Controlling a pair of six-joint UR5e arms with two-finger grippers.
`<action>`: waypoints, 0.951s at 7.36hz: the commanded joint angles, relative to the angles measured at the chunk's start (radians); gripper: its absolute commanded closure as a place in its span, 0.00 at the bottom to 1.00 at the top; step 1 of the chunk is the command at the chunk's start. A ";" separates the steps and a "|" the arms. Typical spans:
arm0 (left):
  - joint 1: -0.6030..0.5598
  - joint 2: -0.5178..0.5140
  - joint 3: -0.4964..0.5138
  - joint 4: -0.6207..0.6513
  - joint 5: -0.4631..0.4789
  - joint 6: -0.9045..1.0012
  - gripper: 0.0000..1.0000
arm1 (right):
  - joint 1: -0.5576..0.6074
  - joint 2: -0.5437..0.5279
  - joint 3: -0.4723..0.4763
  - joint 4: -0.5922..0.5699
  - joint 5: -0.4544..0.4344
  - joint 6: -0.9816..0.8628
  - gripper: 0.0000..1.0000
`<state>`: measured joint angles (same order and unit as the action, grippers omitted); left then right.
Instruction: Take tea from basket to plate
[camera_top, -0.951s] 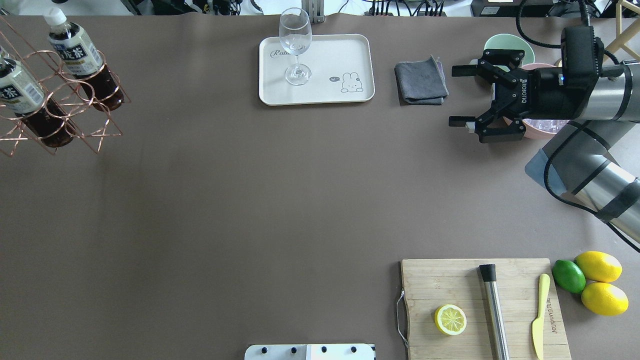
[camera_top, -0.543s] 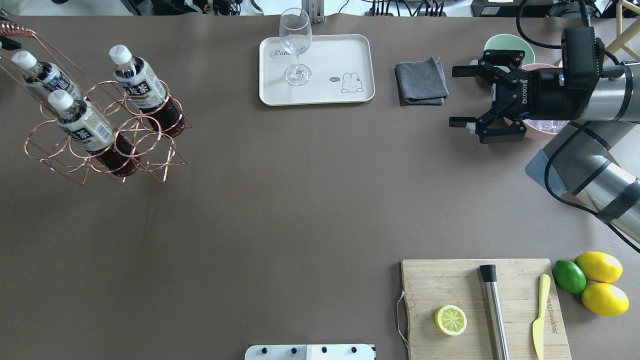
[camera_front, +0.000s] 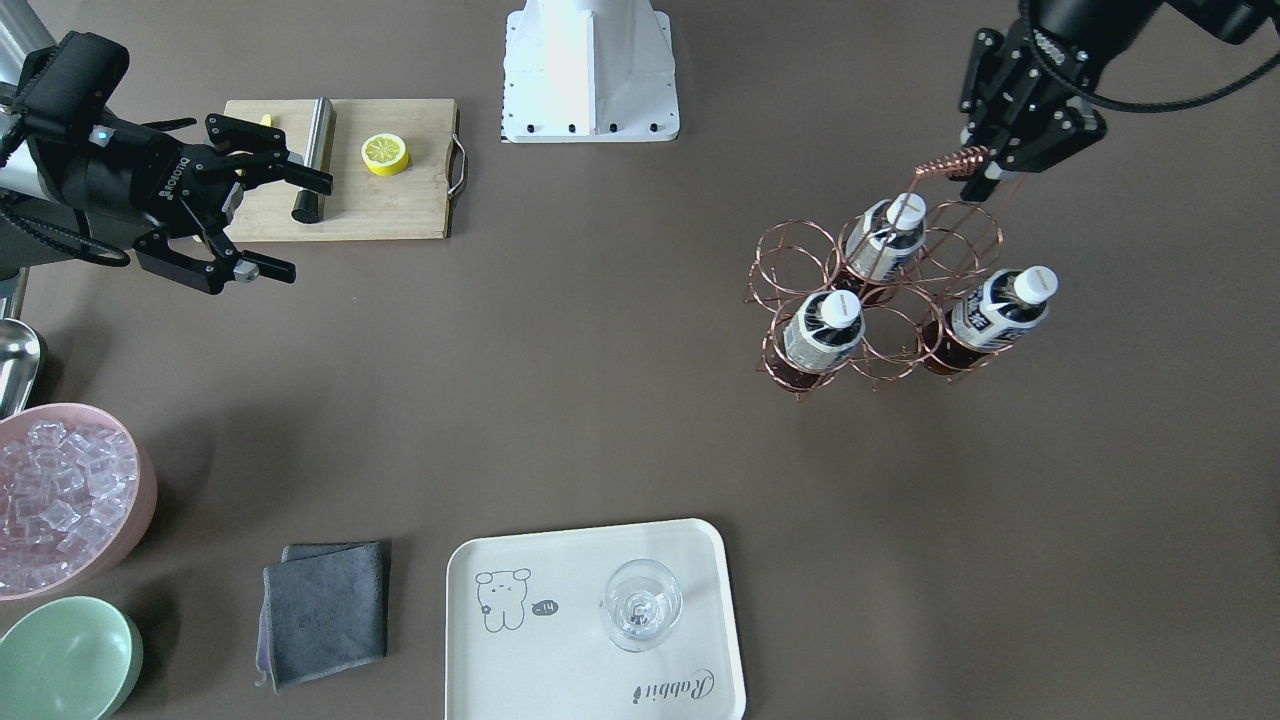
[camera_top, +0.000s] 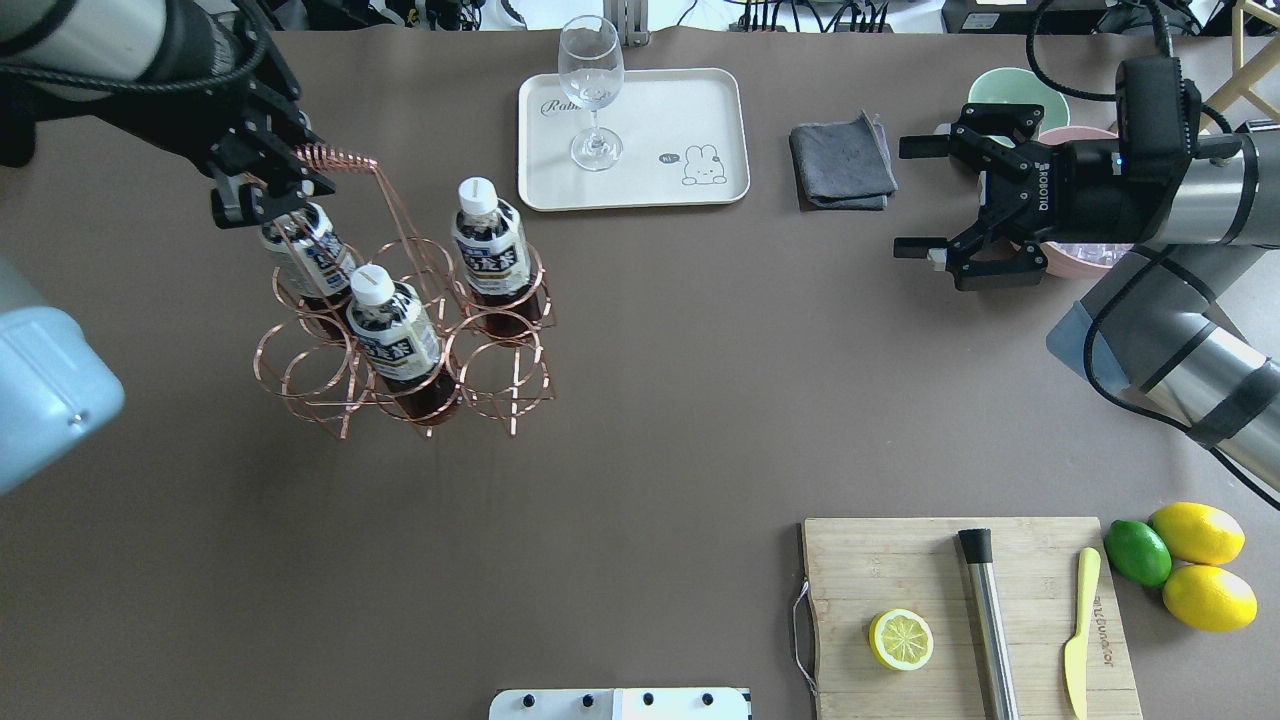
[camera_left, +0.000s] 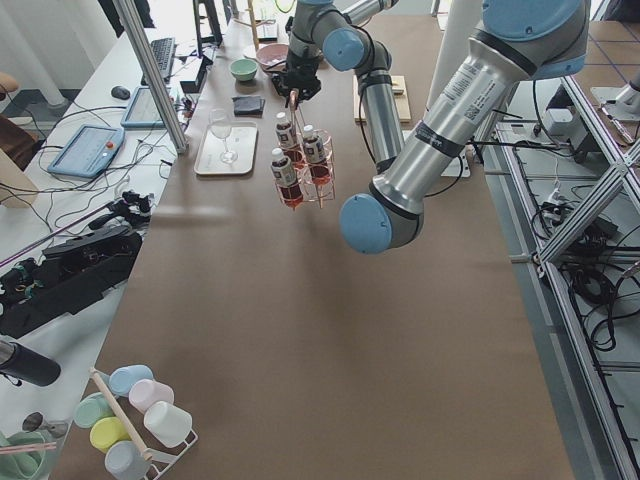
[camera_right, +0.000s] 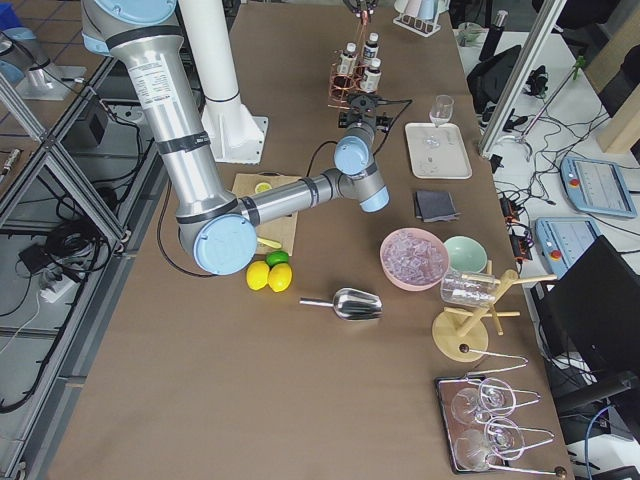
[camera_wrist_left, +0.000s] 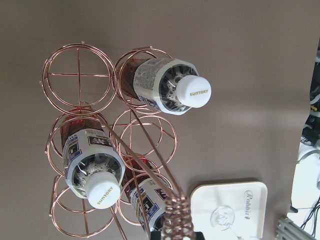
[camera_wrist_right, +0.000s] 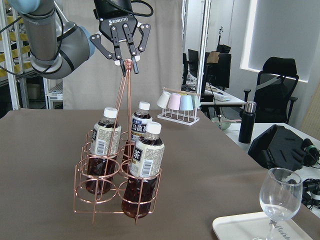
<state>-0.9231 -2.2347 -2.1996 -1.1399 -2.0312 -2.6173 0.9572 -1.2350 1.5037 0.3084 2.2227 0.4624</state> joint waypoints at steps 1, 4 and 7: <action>0.185 -0.130 0.009 0.054 0.107 -0.117 1.00 | -0.009 -0.001 0.000 0.000 0.000 -0.004 0.00; 0.263 -0.210 0.093 0.034 0.166 -0.173 1.00 | -0.021 -0.009 -0.002 0.000 0.002 0.001 0.00; 0.264 -0.207 0.164 -0.042 0.176 -0.175 1.00 | -0.035 -0.014 -0.002 0.000 0.003 -0.002 0.00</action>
<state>-0.6608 -2.4401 -2.0895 -1.1310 -1.8646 -2.7897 0.9288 -1.2459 1.5019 0.3084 2.2243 0.4624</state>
